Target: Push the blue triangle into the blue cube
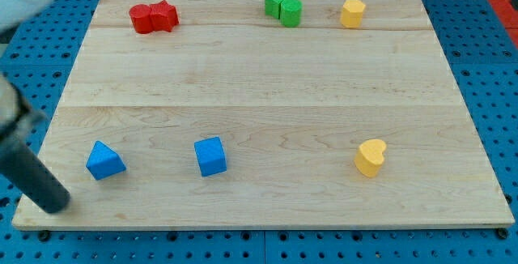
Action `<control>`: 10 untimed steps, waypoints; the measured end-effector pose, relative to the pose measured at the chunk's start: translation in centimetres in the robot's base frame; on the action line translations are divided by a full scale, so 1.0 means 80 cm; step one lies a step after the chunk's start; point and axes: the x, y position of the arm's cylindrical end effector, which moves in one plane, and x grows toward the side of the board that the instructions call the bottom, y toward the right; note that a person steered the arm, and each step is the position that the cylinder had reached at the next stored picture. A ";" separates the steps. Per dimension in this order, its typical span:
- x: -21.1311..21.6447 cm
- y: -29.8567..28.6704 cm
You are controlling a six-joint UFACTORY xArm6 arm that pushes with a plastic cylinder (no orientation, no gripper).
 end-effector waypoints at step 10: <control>0.014 0.475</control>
